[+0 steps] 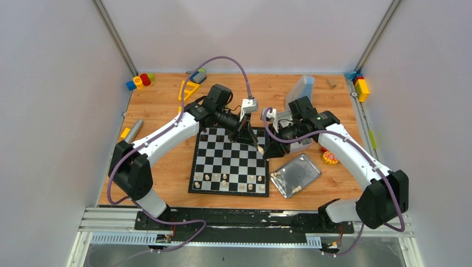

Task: Set up the chess pieces on the board
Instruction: Pick up the chess piece from the storage box.

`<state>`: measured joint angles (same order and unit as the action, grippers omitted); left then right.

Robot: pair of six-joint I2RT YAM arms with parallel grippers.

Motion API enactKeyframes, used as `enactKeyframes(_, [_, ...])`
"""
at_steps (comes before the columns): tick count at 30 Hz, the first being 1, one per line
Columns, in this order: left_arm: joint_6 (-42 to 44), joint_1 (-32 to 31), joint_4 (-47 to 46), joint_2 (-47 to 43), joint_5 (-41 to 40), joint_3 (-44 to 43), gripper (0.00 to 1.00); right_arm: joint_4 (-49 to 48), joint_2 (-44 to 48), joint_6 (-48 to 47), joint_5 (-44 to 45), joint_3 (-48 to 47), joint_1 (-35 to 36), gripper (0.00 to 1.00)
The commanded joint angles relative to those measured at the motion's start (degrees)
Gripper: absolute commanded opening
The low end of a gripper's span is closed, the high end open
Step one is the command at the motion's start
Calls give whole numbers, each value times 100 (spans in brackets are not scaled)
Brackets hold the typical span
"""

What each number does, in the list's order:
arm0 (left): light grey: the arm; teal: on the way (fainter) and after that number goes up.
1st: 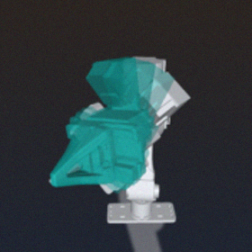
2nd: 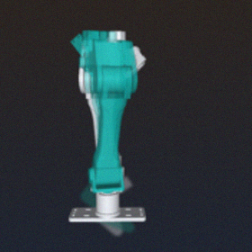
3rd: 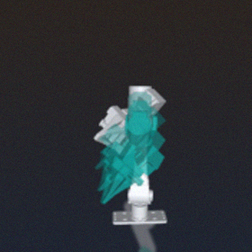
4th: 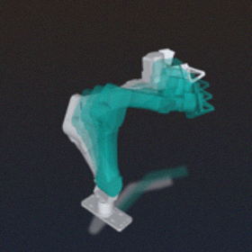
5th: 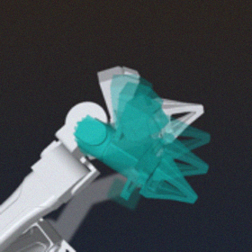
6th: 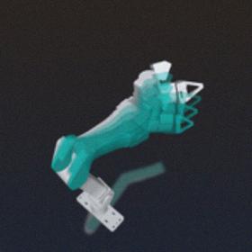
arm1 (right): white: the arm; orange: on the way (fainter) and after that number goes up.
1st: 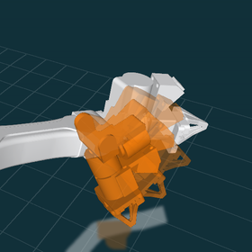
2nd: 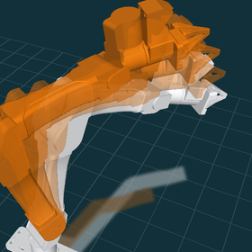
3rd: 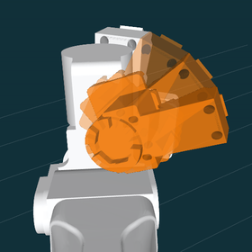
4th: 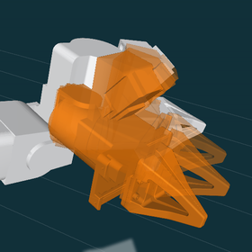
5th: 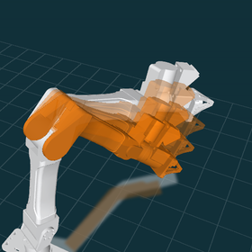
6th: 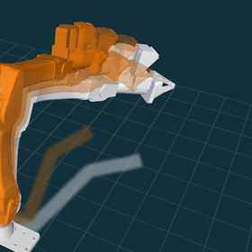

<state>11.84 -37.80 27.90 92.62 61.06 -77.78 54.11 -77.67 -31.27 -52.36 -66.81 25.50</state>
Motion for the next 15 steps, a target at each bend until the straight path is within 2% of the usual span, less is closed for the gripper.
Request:
enactKeyframes(1, [77,-44,68,-98,128,-271,0,-234,141,71,77,-68,29,6])
enactKeyframes(6, [652,-29,609,-540,-312,-182,0,-241,340,-35,370,222,-116,4])
enactKeyframes(15, [1515,29,1615,-1372,-1262,216,0,-237,889,-153,374,864,-890,2])
